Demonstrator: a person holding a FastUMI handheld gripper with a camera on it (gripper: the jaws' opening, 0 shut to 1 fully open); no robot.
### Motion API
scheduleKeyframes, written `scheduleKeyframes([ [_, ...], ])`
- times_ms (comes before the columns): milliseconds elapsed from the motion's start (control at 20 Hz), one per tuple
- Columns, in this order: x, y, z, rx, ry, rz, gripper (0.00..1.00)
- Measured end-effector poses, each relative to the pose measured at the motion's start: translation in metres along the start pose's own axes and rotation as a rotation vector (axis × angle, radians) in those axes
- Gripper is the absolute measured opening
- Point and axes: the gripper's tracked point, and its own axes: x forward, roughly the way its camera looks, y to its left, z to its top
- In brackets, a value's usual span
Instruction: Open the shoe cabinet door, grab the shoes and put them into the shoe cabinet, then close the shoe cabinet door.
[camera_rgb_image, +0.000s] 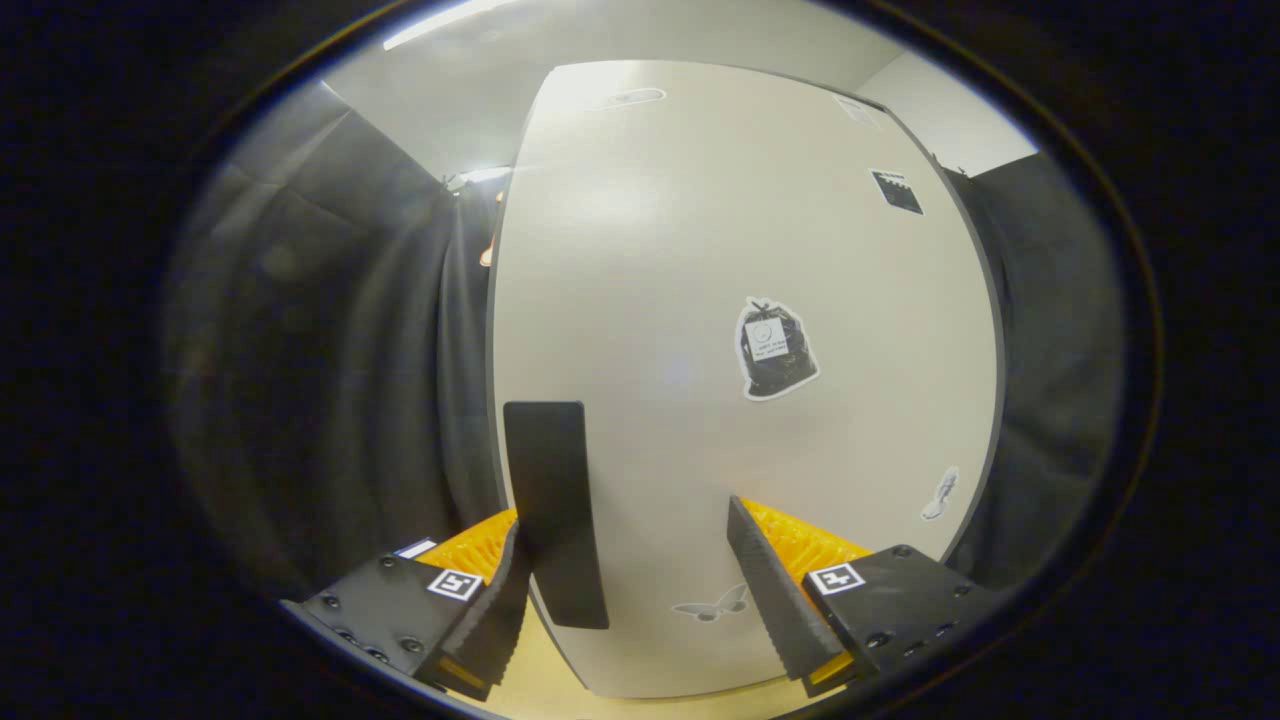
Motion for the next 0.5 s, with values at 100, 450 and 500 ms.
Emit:
scheduleKeyframes([
  [100,0.0006,0.0003,-0.0011,-0.001,0.001,-0.003,1.00],
  [450,0.0058,-0.0003,-0.0050,-0.001,0.003,-0.019,1.00],
  [500,0.0064,-0.0001,-0.0054,-0.002,0.004,-0.022,1.00],
])
